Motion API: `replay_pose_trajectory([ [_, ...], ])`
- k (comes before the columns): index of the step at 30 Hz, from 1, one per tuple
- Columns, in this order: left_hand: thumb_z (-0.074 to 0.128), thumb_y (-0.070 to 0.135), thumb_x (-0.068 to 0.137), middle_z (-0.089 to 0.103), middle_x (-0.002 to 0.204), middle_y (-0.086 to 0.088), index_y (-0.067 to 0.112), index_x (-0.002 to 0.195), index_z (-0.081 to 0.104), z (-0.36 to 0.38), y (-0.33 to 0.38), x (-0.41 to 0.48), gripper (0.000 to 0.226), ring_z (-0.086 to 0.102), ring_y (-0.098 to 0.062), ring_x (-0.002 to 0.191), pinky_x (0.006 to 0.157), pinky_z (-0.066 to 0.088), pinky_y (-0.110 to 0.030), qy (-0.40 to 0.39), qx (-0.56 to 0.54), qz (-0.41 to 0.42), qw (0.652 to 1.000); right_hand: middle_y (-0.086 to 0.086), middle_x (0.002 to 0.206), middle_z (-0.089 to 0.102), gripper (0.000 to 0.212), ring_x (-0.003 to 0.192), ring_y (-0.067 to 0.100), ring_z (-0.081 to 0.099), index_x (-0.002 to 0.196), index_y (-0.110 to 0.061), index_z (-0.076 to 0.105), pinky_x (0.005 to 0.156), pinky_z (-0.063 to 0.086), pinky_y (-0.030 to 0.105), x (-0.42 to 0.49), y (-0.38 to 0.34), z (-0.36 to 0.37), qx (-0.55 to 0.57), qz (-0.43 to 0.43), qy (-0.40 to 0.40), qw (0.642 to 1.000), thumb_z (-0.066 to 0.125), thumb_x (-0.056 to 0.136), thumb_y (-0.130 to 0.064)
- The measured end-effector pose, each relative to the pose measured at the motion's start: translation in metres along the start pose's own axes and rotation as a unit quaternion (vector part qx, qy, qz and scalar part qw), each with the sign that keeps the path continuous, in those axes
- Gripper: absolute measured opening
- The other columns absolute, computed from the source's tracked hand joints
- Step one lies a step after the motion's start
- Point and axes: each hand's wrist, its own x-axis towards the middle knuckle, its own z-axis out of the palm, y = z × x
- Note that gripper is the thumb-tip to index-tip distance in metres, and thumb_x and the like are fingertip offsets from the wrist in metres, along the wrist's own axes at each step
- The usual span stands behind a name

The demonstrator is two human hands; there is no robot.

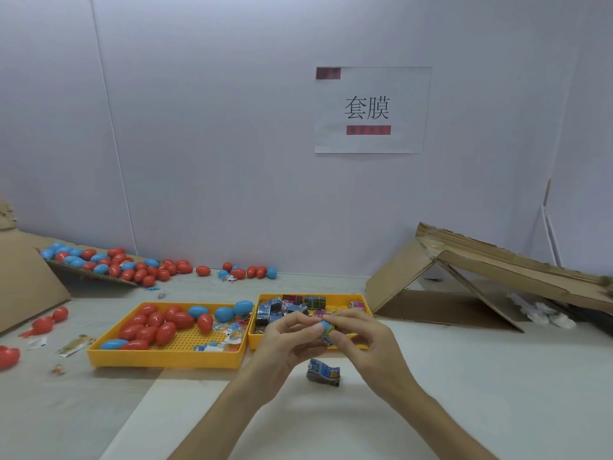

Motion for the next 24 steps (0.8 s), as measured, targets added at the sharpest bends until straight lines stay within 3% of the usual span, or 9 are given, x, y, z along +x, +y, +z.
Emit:
replay_pose_trajectory([
  [8,0.08,0.019,0.076,0.073,0.108,-0.023,0.003,0.102,0.074,-0.001,-0.001,0.001,0.03,0.072,-0.034,0.099,0.081,0.06,-0.032,0.01,0.001,0.001,1.0,-0.009,0.122,0.063,0.032,0.117,0.004,0.056,0.13,-0.023,0.066,0.09,0.055,0.03,-0.001,0.001,0.002,-0.021,-0.002,-0.046,0.999,0.059,0.1,-0.015],
  [10,0.079,0.019,0.078,0.073,0.105,-0.023,0.002,0.103,0.073,-0.001,-0.003,0.001,0.031,0.073,-0.034,0.098,0.08,0.06,-0.032,0.02,0.005,0.006,1.0,-0.008,0.125,0.061,0.036,0.117,0.006,0.057,0.135,-0.021,0.062,0.087,0.056,0.034,-0.001,0.0,0.004,-0.017,0.004,-0.058,0.998,0.06,0.1,-0.016],
  [12,0.078,0.02,0.079,0.073,0.103,-0.022,-0.001,0.106,0.07,0.0,-0.004,0.002,0.035,0.073,-0.034,0.096,0.079,0.06,-0.033,0.029,0.023,0.011,0.999,-0.01,0.126,0.059,0.041,0.116,0.007,0.057,0.137,-0.024,0.06,0.083,0.055,0.028,-0.001,0.0,0.007,-0.014,0.005,-0.062,0.998,0.066,0.097,-0.018],
  [16,0.082,0.032,0.072,0.074,0.099,-0.016,0.006,0.101,0.073,0.005,-0.005,0.004,0.04,0.073,-0.03,0.094,0.085,0.061,-0.04,0.04,0.147,0.039,0.988,-0.014,0.119,0.062,0.042,0.112,0.004,0.057,0.128,-0.025,0.065,0.092,0.047,0.016,-0.001,0.0,0.009,-0.08,-0.024,-0.028,0.996,0.074,0.088,-0.013],
  [19,0.078,0.038,0.074,0.075,0.096,-0.008,0.013,0.102,0.073,0.006,-0.007,0.004,0.038,0.073,-0.023,0.092,0.083,0.061,-0.037,0.039,0.179,0.053,0.982,-0.017,0.113,0.067,0.034,0.104,0.003,0.059,0.12,-0.027,0.069,0.082,0.046,0.013,0.0,0.0,0.005,-0.082,-0.011,-0.008,0.997,0.073,0.089,-0.013],
  [24,0.066,0.026,0.096,0.076,0.093,-0.007,0.016,0.102,0.073,-0.001,-0.007,0.007,0.014,0.071,-0.021,0.081,0.076,0.059,-0.034,0.068,0.174,0.074,0.98,-0.018,0.104,0.071,0.027,0.102,0.006,0.067,0.109,-0.027,0.072,0.085,0.056,0.025,0.009,0.003,-0.013,0.022,0.095,0.029,0.995,0.077,0.087,-0.013],
])
